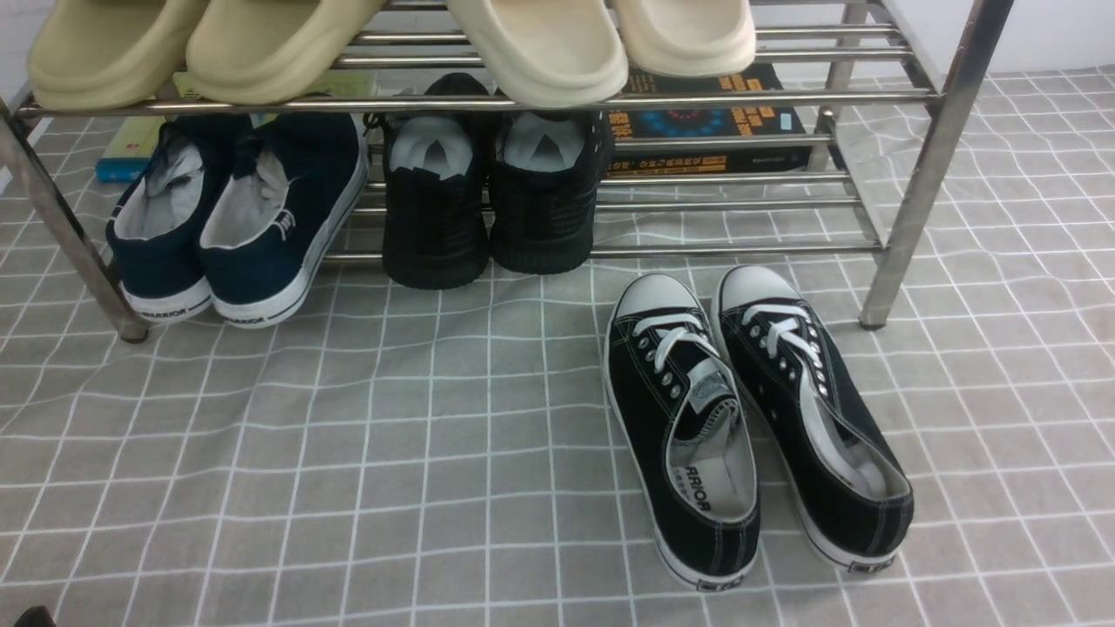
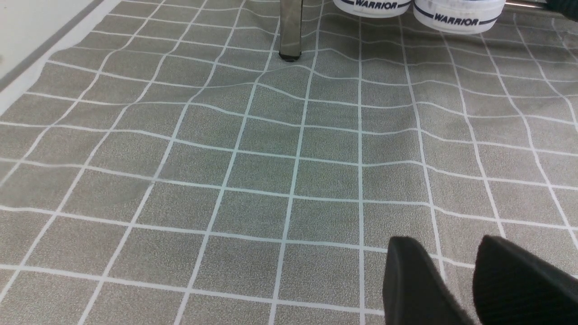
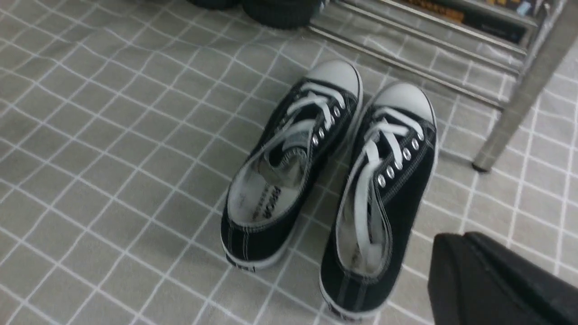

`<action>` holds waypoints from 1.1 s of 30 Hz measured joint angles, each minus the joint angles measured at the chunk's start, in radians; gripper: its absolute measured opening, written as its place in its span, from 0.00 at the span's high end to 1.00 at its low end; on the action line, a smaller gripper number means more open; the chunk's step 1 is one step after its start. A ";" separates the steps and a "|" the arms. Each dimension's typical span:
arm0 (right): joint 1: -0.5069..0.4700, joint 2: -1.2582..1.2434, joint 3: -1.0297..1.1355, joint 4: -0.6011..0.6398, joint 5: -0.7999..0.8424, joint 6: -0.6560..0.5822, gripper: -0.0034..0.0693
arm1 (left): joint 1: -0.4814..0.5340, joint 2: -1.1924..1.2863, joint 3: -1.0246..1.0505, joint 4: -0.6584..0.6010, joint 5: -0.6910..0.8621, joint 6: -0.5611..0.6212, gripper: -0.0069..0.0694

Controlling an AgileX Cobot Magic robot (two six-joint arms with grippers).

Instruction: Take the shoes off the shelf with your hand from the grey coffee tablecloth.

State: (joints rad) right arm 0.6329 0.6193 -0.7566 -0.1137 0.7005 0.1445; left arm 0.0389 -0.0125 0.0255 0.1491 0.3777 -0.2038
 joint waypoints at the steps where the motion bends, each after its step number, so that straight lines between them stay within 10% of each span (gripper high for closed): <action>1: 0.000 0.000 0.016 0.000 -0.030 0.000 0.96 | 0.000 0.000 0.000 0.000 0.000 0.000 0.60; 9: 0.000 0.000 0.170 -0.003 -0.375 0.001 0.95 | 0.000 0.000 0.000 0.000 0.000 0.000 0.60; 33: -0.002 -0.035 0.271 -0.010 -0.392 0.001 0.93 | 0.000 0.000 0.000 0.000 0.000 0.000 0.60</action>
State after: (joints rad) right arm 0.6314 0.5846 -0.4856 -0.1241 0.3082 0.1454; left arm 0.0389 -0.0125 0.0255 0.1491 0.3777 -0.2038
